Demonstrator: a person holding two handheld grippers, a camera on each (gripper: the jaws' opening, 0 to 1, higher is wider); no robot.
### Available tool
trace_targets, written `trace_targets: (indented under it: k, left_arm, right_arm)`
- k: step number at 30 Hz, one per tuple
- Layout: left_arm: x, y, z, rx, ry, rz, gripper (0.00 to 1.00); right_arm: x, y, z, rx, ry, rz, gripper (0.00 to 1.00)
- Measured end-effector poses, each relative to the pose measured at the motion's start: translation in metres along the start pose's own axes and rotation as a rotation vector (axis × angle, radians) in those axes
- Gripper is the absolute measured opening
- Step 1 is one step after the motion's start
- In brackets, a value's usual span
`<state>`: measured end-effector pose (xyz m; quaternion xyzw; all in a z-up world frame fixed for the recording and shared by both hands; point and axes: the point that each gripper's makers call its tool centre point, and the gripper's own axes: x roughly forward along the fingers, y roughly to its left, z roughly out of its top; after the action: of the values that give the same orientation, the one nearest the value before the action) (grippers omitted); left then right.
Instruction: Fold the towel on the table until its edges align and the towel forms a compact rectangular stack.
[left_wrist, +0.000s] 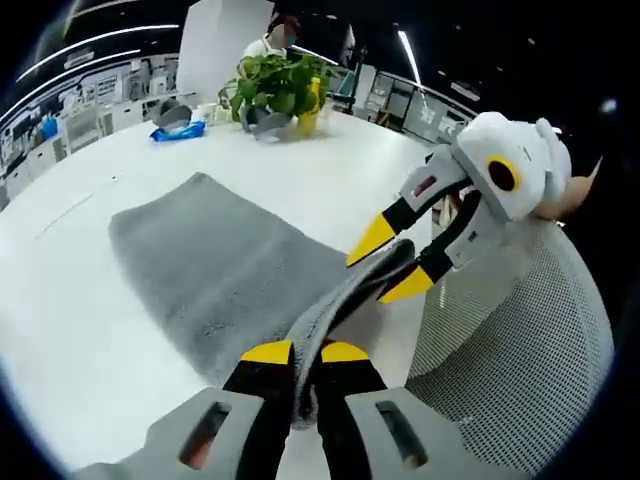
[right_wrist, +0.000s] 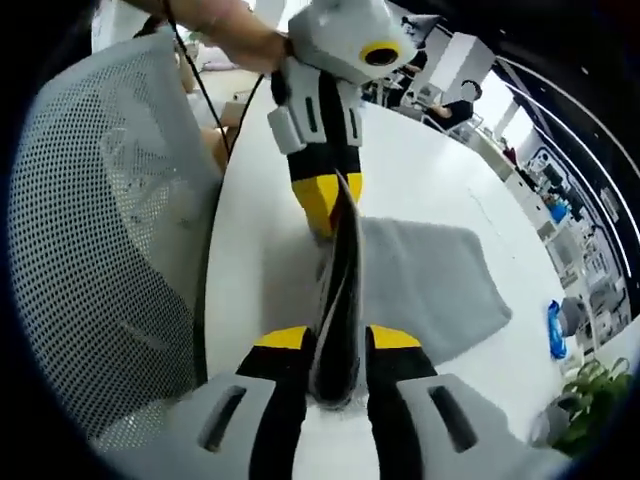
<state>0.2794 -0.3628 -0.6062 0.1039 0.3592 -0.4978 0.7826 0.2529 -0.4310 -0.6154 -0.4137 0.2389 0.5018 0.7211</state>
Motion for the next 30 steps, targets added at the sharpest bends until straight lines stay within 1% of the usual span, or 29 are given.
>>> trace_targets:
  k: [1,3,6,12,13,17,18,19,21,22,24,27,28,30]
  left_arm:
    - [0.0,0.0,0.0,0.002,-0.003,-0.002,0.07]
    - [-0.001,-0.001,0.001,0.005,-0.003,-0.002,0.07]
    - [-0.002,0.0,0.0,0.011,-0.009,-0.005,0.07]
    - [-0.002,-0.001,0.0,0.01,-0.016,-0.01,0.08]
    - [-0.002,-0.001,0.0,0.012,-0.017,-0.009,0.08]
    - [-0.003,0.0,-0.001,0.017,-0.022,-0.004,0.08]
    - [-0.004,0.0,-0.001,0.019,-0.025,-0.004,0.08]
    - [-0.005,0.0,-0.002,0.028,-0.028,-0.009,0.09]
    - [-0.007,-0.001,-0.007,0.074,-0.027,-0.03,0.11]
    - [-0.008,0.001,-0.01,0.079,-0.02,-0.024,0.13]
    - [-0.014,0.006,-0.017,0.099,-0.008,-0.001,0.17]
    - [-0.023,0.012,-0.022,0.092,-0.028,0.014,0.17]
    - [-0.025,0.013,-0.021,0.092,-0.047,0.02,0.16]
    - [-0.029,0.016,-0.019,0.104,-0.065,0.041,0.15]
  right_arm:
    - [-0.001,0.001,-0.001,0.002,-0.006,0.006,0.14]
    - [-0.003,0.0,-0.003,0.011,-0.007,0.016,0.1]
    - [-0.006,-0.004,-0.004,0.066,-0.031,0.019,0.09]
    - [-0.008,-0.008,-0.013,0.111,-0.035,0.021,0.09]
    - [-0.009,-0.009,-0.015,0.132,-0.038,0.02,0.09]
    - [-0.013,-0.013,-0.013,0.199,-0.074,0.021,0.08]
    - [-0.015,-0.014,-0.01,0.242,-0.1,0.022,0.07]
    - [-0.015,-0.015,-0.009,0.258,-0.109,0.029,0.07]
    - [-0.015,-0.02,-0.011,0.274,-0.119,0.025,0.06]
    - [-0.015,-0.02,-0.012,0.307,-0.125,0.033,0.06]
    - [-0.016,-0.024,-0.015,0.362,-0.133,0.022,0.06]
    - [-0.021,-0.031,-0.013,0.495,-0.188,0.022,0.06]
    - [-0.022,-0.033,-0.012,0.521,-0.201,0.024,0.06]
    - [-0.023,-0.036,-0.01,0.556,-0.227,0.028,0.05]
